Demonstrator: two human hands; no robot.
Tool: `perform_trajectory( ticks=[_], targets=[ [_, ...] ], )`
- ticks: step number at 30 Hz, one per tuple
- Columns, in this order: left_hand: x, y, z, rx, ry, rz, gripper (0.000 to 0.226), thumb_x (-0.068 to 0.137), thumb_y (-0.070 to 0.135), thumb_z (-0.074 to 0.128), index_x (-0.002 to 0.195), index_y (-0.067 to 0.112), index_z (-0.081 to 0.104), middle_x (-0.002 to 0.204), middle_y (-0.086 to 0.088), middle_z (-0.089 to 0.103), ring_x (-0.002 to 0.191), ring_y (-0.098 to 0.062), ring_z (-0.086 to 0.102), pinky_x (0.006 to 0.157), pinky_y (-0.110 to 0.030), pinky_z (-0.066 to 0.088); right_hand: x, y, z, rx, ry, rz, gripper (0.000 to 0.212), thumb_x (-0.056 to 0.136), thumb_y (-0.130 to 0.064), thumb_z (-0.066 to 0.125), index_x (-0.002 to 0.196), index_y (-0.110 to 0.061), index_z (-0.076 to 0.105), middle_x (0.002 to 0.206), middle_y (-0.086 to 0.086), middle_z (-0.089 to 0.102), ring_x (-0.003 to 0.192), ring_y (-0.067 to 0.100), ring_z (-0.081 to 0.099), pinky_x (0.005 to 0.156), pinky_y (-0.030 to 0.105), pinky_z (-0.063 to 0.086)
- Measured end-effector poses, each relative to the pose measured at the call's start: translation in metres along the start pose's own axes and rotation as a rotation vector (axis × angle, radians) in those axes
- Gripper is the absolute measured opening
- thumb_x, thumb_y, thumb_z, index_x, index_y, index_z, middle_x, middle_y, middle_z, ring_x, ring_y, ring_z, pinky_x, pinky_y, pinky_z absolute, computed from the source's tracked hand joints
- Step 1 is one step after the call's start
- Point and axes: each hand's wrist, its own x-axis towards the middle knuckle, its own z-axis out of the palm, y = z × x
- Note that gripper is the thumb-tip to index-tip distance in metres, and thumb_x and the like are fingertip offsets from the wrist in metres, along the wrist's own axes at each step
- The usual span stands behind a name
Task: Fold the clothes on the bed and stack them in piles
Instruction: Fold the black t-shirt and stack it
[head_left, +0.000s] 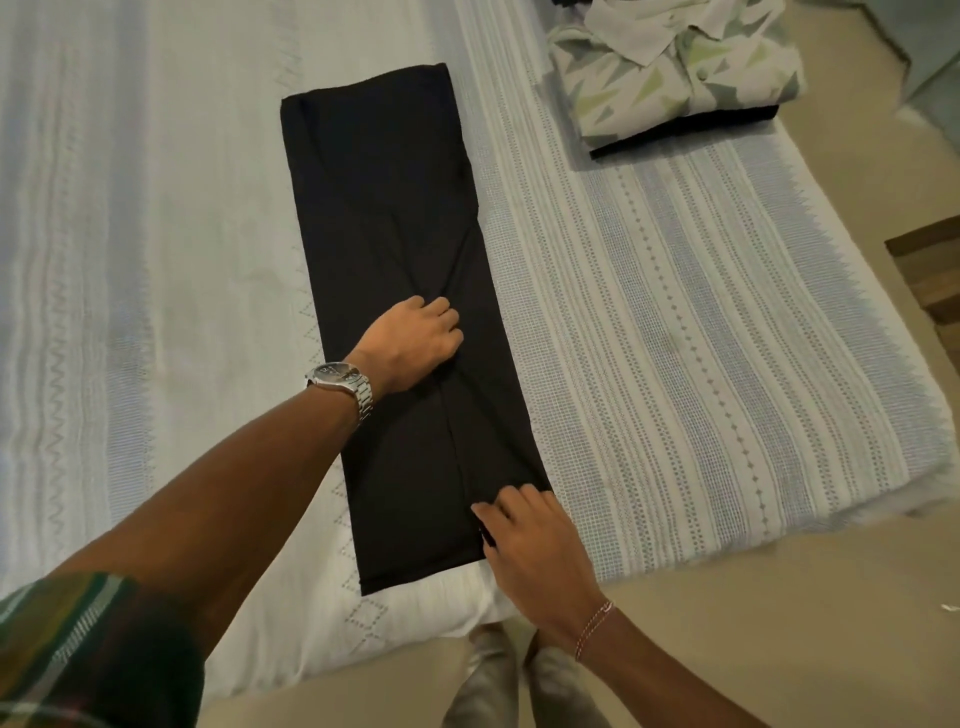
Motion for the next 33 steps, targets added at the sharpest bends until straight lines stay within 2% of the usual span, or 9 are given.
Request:
perform_trajectory(
  ticks=[6,11,16,19,21,26,28,30,33],
  targets=[
    [-0.011,0.003,0.006,-0.023,0.034,-0.113,0.023,0.091,0.018,0.065,0.113,0.016,0.06,0.112,-0.006,0.057,0.1,-0.022,0.054,0.077,-0.034,0.048,-0.005,-0.003,0.005,0.041,0.048,-0.033,0.023,0.096,-0.025,0.056,0.111,-0.017,0.073,0.092,-0.002,0.06,0.081,0.014,0.052,0.072,0.028,0.045],
    [-0.019,0.003,0.005,-0.009,0.073,-0.186,0.022,0.089,0.013,0.063,0.11,0.012,0.056,0.109,-0.01,0.056,0.094,-0.026,0.054,0.071,-0.036,0.044,-0.01,-0.006,0.008,0.075,0.095,-0.045,0.02,0.094,-0.019,0.069,0.113,-0.015,0.07,0.096,0.0,0.062,0.084,0.016,0.053,0.075,0.028,0.046],
    [-0.024,0.005,0.007,-0.028,0.034,-0.242,0.019,0.089,0.013,0.062,0.106,0.014,0.055,0.107,-0.008,0.056,0.094,-0.025,0.054,0.072,-0.036,0.043,-0.011,-0.003,0.008,0.182,-0.015,-0.016,0.031,0.103,-0.042,0.054,0.121,-0.02,0.067,0.104,-0.005,0.063,0.087,0.01,0.056,0.077,0.024,0.048],
    [-0.023,0.007,0.006,-0.074,0.108,-0.296,0.025,0.084,0.01,0.064,0.106,0.012,0.054,0.111,-0.01,0.052,0.095,-0.026,0.051,0.072,-0.036,0.045,-0.001,0.007,-0.004,0.37,0.097,0.148,0.024,0.104,-0.034,0.056,0.115,-0.016,0.069,0.108,-0.004,0.065,0.091,0.008,0.06,0.083,0.021,0.05],
    [-0.019,0.012,0.004,-0.117,0.191,-0.294,0.021,0.085,0.007,0.061,0.104,0.011,0.053,0.107,-0.01,0.053,0.091,-0.026,0.05,0.071,-0.037,0.046,0.011,0.023,-0.011,0.383,0.185,0.207,0.018,0.103,-0.024,0.059,0.11,-0.012,0.07,0.106,-0.002,0.065,0.093,0.01,0.061,0.084,0.023,0.05],
    [-0.006,0.046,0.004,-0.281,0.311,-0.227,0.013,0.085,0.016,0.053,0.097,0.01,0.055,0.099,-0.009,0.055,0.086,-0.026,0.051,0.068,-0.038,0.046,0.04,0.055,-0.009,0.32,0.105,0.135,0.014,0.1,-0.014,0.064,0.113,-0.009,0.067,0.107,0.001,0.063,0.096,0.015,0.06,0.084,0.028,0.053],
    [-0.006,0.068,0.006,-0.335,0.325,-0.216,0.014,0.087,0.017,0.052,0.098,0.009,0.057,0.101,-0.009,0.057,0.087,-0.026,0.052,0.07,-0.038,0.048,0.044,0.062,-0.002,0.263,0.048,0.053,0.016,0.097,-0.013,0.068,0.112,-0.008,0.067,0.105,0.004,0.063,0.094,0.02,0.06,0.082,0.033,0.054],
    [-0.011,0.092,0.013,-0.376,0.338,-0.205,0.016,0.09,0.016,0.055,0.103,0.008,0.06,0.107,-0.011,0.059,0.092,-0.027,0.055,0.076,-0.039,0.05,0.032,0.067,0.003,0.168,0.01,-0.003,0.023,0.095,-0.022,0.071,0.113,-0.009,0.067,0.106,0.006,0.063,0.093,0.023,0.059,0.08,0.04,0.055],
    [-0.026,0.127,0.025,-0.458,0.297,-0.232,0.041,0.102,0.027,0.043,0.13,0.001,0.058,0.136,-0.018,0.057,0.121,-0.033,0.055,0.1,-0.044,0.048,-0.005,0.069,0.005,0.047,-0.036,0.027,0.05,0.095,-0.052,0.065,0.125,-0.012,0.061,0.127,0.009,0.059,0.114,0.026,0.057,0.097,0.04,0.051]
  ],
)
